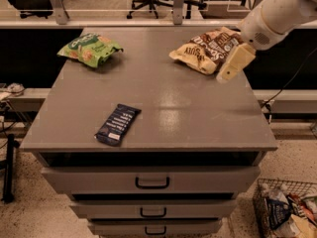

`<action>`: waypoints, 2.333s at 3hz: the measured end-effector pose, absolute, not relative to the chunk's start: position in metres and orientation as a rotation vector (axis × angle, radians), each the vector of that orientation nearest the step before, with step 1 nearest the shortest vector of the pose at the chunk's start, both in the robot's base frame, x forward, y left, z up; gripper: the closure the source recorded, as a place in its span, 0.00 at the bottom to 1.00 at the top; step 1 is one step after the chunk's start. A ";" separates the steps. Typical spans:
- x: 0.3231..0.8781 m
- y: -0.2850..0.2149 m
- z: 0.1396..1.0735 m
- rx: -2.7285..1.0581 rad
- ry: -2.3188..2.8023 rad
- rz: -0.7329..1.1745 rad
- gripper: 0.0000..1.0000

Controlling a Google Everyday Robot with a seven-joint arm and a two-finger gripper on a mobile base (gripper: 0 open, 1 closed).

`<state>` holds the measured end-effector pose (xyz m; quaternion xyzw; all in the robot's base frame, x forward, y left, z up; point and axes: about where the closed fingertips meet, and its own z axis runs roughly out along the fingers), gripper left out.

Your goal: Move brown chip bag near rxbar blueberry

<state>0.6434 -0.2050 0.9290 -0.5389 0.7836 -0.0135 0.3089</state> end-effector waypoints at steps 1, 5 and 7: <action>0.697 -0.193 0.908 -1.357 2.063 0.039 0.00; 0.765 -0.165 0.862 -1.242 2.101 0.185 0.63; 0.756 -0.162 0.888 -1.242 2.027 0.188 1.00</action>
Offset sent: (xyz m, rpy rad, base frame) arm 0.1311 0.0455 -0.0674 0.2321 0.0554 -0.0596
